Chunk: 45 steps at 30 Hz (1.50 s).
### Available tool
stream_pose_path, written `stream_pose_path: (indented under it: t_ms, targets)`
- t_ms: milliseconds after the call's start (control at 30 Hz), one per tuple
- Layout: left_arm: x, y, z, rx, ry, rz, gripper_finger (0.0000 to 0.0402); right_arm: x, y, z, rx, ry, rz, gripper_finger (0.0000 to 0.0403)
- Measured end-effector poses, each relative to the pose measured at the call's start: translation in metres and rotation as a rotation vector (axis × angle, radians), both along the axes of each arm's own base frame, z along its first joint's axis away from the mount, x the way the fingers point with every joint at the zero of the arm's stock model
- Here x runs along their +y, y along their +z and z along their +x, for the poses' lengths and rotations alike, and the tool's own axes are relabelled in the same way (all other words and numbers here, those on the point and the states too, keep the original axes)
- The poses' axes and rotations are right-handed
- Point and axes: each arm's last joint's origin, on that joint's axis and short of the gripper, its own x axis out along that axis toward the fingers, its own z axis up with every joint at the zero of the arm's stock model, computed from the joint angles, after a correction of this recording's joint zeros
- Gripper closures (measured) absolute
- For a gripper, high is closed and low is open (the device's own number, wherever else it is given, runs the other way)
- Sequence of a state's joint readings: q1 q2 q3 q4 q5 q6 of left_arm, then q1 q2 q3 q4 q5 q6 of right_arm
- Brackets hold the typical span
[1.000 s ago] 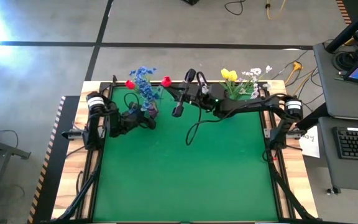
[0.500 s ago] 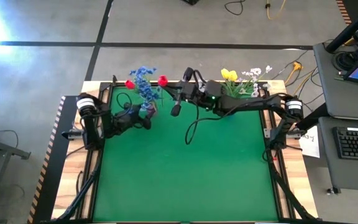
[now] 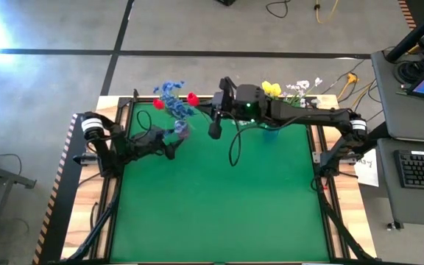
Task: Sort flowers into vase by color
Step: Put the red tulip into the purple vase
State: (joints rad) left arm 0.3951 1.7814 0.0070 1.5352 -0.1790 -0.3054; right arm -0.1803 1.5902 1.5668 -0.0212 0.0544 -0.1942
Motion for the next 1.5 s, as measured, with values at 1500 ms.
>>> stream_pose_path:
  t_ms: [1500]
  targets:
    - [-0.061, 0.056, 0.003, -0.329, -0.777, -1.008, 0.006, 0.037, 0.03, -0.09, 0.416, 0.144, 0.26, 0.0394]
